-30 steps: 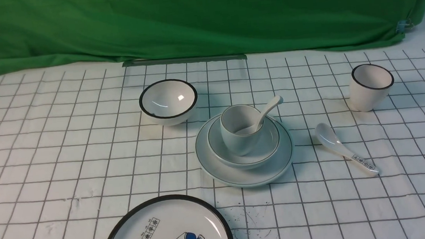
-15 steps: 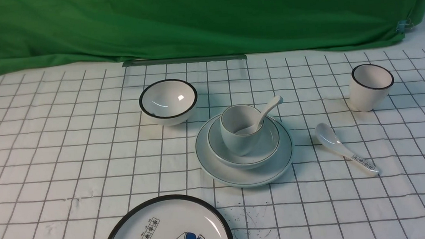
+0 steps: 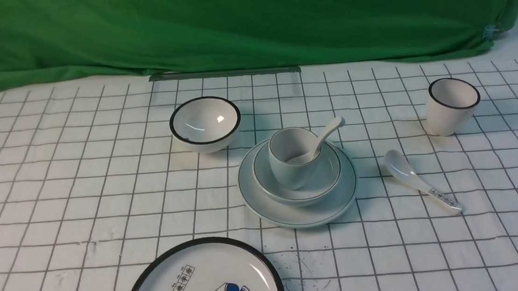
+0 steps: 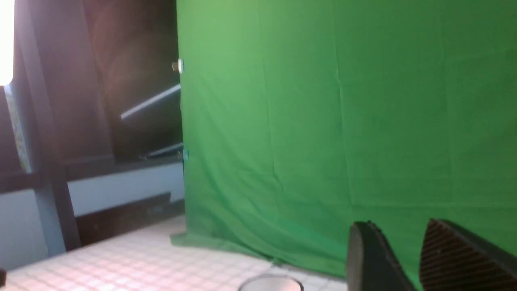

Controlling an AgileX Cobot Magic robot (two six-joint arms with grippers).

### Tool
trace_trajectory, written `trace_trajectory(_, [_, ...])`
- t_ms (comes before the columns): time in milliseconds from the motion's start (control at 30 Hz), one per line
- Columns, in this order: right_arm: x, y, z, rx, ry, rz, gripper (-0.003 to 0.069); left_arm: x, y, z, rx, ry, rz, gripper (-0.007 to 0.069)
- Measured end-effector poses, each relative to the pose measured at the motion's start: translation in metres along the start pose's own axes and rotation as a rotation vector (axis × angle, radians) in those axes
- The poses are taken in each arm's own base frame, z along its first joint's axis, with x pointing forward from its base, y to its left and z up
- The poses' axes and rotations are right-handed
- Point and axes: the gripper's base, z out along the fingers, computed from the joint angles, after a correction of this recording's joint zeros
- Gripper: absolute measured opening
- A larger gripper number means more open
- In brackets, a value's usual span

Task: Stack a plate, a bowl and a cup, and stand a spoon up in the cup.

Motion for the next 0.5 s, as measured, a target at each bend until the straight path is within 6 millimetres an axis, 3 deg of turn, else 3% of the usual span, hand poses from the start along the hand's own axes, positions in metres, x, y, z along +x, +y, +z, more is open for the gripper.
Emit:
trace_trajectory(200, [0.019,-0.003,-0.002,0.047,0.203,-0.054,0.0237,0.0,0.0,0.0,0.0,-0.001,0.0,0.0005])
trace_trajectory(400, [0.061,-0.021,-0.012,0.345,0.445,-0.141,0.0237,0.0,0.0,0.0,0.0,-0.001,0.0,0.0005])
trace_trajectory(433, [0.079,-0.027,-0.017,0.427,0.511,-0.139,0.0237,0.0,0.0,0.0,0.0,-0.003,0.0,0.0005])
trace_trajectory(500, [0.093,-0.032,-0.024,0.525,0.58,-0.123,0.0237,0.0,0.0,0.0,-0.001,-0.005,0.0,0.0005])
